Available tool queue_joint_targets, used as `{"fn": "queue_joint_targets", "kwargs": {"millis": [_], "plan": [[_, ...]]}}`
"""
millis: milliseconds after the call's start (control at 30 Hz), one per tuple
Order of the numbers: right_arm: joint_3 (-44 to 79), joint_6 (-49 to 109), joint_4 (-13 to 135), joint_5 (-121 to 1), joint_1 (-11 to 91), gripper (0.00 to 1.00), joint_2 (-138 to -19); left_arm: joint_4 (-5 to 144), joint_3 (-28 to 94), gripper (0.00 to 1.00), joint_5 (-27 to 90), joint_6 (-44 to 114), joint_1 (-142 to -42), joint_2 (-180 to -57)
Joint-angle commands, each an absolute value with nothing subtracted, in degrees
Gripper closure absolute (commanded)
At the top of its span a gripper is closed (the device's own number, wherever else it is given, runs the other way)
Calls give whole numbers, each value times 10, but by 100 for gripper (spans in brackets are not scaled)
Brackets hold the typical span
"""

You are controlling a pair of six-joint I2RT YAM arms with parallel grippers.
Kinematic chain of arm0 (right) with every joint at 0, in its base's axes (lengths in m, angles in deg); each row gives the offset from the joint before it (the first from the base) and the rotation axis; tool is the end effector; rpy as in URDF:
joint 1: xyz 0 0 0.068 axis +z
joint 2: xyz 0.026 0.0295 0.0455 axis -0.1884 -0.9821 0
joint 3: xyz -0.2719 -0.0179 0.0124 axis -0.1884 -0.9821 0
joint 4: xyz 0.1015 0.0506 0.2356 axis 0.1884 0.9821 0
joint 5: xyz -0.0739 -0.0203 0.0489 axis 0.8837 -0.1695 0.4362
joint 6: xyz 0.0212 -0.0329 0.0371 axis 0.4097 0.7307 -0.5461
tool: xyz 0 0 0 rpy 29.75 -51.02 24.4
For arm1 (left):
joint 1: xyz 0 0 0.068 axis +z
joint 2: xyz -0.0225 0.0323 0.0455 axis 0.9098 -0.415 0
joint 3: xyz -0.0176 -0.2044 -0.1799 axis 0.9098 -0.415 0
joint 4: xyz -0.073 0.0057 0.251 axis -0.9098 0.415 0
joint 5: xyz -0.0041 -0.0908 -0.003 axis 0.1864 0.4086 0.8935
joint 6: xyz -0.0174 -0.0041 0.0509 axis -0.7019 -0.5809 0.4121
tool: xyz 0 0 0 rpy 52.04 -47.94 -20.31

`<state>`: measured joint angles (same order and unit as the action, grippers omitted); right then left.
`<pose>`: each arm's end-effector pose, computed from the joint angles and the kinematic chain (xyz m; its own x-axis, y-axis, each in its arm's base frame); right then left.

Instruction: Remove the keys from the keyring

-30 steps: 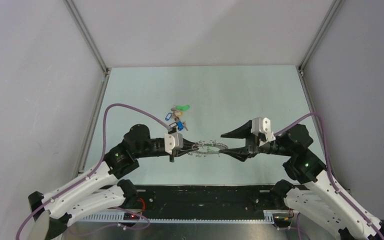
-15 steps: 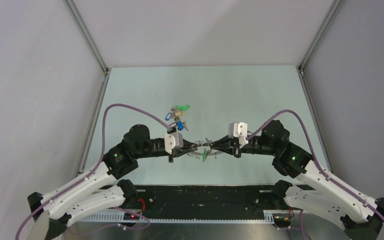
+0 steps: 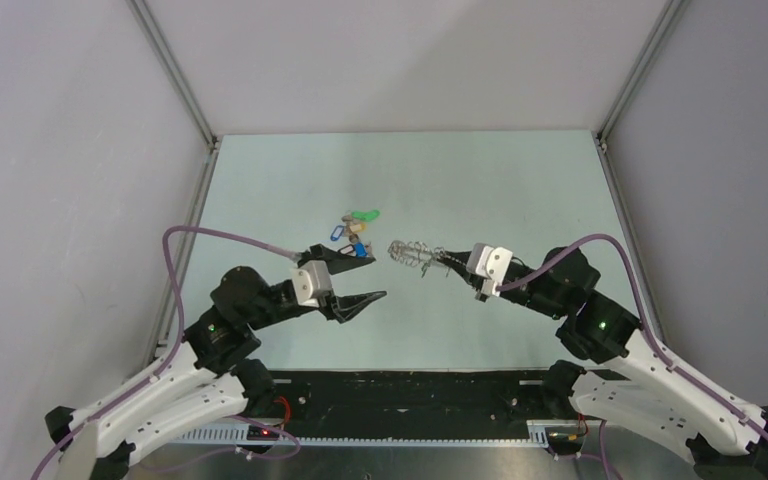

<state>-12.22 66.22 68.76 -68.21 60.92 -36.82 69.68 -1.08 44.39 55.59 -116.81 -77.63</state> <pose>0.0964 0.1300 0.3642 0.4292 -0.2257 -0.8745 -0.8036 0.3465 -0.4838 0.0843 -0.1259 0.3467 0.1996 -0.0193 -0.9797 0.9322 0.3118 0.1838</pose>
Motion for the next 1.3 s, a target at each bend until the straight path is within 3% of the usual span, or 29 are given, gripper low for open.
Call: {"fn": "queue_joint_targets", "kwargs": {"millis": [0,400,700,933,1267], "plan": [[-80,759,612,-603,612,100,-374,646,-25,37,422,531,-1170,-779],[-43,884,557,-486,629,100,-458,416,-29,39,367,492,-1170,-926],[-27,876,564,-511,628,100,-464,387,41,40,318,481,-1170,-1036],[-28,864,577,-519,625,100,-470,386,68,45,348,488,-1170,-1066],[-28,847,572,-538,608,100,-485,387,59,96,366,521,-1169,-1065]]}}
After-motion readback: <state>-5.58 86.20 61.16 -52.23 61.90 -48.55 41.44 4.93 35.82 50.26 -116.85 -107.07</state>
